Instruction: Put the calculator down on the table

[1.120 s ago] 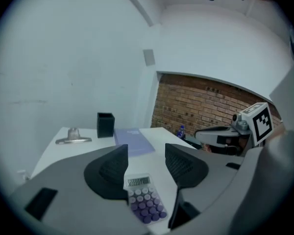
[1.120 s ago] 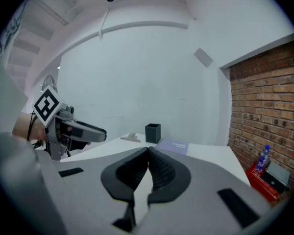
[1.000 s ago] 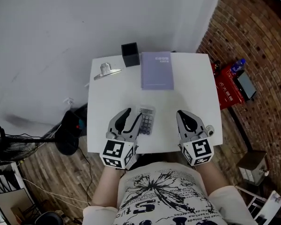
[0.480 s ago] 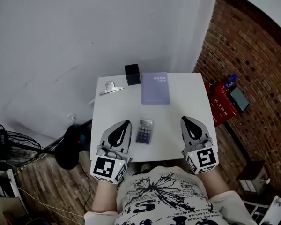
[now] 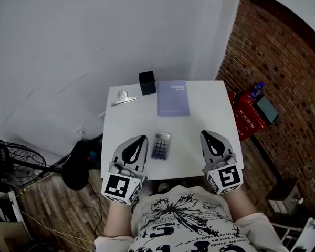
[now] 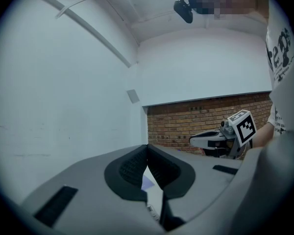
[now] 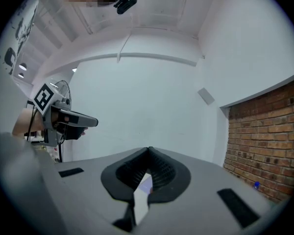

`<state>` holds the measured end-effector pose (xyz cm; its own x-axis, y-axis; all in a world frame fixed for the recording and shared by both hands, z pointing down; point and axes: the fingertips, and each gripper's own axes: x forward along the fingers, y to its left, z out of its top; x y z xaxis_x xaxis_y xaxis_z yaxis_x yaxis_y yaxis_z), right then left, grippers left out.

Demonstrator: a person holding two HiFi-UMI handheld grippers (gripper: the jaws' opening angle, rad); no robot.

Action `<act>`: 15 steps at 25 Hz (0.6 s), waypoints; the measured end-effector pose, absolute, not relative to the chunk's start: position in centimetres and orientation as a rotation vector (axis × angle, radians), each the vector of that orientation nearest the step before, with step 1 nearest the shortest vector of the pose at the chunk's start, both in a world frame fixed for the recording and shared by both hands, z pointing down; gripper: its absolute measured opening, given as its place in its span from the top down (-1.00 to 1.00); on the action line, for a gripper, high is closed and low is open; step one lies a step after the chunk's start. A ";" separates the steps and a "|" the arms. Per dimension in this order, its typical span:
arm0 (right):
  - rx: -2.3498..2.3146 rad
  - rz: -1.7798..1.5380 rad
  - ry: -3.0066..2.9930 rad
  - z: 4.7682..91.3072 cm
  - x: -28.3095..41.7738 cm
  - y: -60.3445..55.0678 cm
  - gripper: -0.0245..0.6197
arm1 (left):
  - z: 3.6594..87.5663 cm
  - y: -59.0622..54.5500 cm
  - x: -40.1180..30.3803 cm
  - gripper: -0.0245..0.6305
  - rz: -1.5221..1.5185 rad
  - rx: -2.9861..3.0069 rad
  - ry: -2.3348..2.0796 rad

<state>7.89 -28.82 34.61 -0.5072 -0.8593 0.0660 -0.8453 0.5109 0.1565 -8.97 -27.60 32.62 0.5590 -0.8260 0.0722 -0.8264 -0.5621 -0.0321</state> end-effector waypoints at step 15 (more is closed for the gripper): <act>1.502 -0.148 -2.600 34.9 9.1 -28.5 0.89 | 33.7 -27.1 -7.5 0.88 0.160 2.744 -1.430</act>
<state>9.12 -28.46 34.93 -0.4937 -0.8670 0.0676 -0.8537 0.4980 0.1523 -7.49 -27.13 33.73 0.5686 -0.8150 0.1116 -0.8195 -0.5730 -0.0095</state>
